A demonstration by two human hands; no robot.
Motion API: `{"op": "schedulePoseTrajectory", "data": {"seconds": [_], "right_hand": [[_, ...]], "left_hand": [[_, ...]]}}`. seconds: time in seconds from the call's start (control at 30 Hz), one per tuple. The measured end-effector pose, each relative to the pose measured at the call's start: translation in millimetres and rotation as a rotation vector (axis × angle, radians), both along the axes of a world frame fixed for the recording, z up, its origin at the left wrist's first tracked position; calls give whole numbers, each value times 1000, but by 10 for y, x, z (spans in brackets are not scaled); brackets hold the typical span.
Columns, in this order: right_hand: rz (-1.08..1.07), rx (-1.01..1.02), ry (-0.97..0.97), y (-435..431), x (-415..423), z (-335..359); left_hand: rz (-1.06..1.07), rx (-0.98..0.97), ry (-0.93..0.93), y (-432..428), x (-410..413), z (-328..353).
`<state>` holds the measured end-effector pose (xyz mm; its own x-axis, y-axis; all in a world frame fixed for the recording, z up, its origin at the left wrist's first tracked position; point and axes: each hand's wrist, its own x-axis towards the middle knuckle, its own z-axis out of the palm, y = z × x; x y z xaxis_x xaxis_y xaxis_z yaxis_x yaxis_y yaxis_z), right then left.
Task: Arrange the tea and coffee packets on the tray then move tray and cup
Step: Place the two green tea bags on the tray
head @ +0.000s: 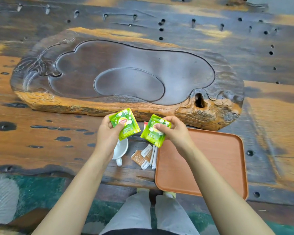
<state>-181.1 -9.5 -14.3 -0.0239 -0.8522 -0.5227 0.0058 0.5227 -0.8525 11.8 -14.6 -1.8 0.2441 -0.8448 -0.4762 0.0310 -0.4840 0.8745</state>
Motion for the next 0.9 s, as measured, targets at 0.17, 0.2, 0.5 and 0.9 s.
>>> {"op": "schedulePoseTrajectory", "data": {"seconds": [0.17,0.2,0.5,0.9], "right_hand": [[21,61,260,149,-558,-174],[33,76,364,153,-655,-243],[350,-128,960,154,-563,-768],[552,-464,1137,534,-600,-855]], "left_hand": [[-49,32,22,36,-223,-91],[-60,38,17,52,-253,-107],[-108,112,-18,244,-378,-177],[-153,198,-60,357,-555,-200]]}}
